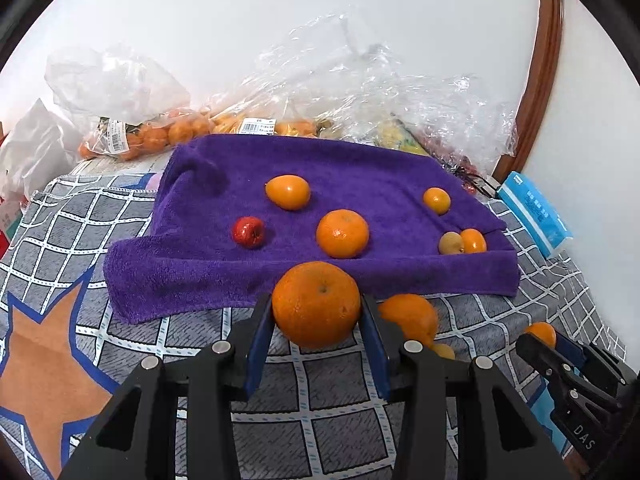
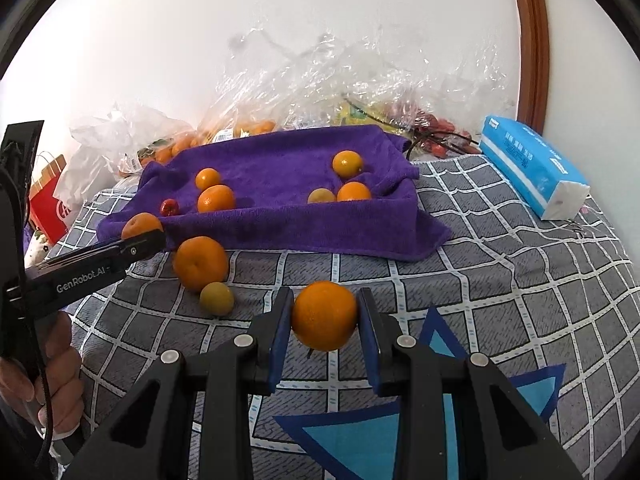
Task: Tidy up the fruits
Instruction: 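Lift both held oranges up over the purple towel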
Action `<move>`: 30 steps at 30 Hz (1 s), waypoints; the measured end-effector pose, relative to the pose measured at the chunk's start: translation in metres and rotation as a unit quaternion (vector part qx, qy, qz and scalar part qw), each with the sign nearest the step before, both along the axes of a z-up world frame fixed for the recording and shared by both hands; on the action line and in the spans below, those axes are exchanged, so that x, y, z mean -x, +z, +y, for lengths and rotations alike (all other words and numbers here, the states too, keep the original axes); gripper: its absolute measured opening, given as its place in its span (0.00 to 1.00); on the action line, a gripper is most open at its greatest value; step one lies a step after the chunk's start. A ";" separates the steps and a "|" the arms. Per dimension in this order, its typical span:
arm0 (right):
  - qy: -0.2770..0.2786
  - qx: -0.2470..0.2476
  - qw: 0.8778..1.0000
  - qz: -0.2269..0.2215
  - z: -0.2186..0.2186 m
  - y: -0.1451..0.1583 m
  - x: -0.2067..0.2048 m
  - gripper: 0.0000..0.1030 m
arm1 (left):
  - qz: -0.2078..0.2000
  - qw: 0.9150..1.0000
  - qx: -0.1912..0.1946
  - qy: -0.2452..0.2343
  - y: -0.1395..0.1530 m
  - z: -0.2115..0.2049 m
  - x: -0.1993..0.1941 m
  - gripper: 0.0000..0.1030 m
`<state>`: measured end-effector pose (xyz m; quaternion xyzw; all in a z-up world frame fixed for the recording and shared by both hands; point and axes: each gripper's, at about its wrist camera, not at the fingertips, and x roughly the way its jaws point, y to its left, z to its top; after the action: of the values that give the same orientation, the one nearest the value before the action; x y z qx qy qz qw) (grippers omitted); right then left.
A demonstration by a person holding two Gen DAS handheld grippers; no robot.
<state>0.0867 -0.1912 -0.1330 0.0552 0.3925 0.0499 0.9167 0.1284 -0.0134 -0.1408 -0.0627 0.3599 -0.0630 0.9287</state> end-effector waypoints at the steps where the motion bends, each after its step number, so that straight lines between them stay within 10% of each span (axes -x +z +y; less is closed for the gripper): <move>1: -0.001 0.000 1.000 -0.001 0.000 0.000 0.000 0.31 | -0.001 1.000 0.001 0.000 0.000 0.000 0.001 0.40; 30: 0.005 0.014 1.000 -0.028 0.009 0.071 0.007 0.31 | 0.028 0.999 -0.013 0.030 0.045 0.008 0.032 0.40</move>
<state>0.0793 -0.1819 -0.0625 0.0394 0.3677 0.0501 0.9277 0.0962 -0.0057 -0.0953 -0.0632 0.3843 -0.0292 0.9206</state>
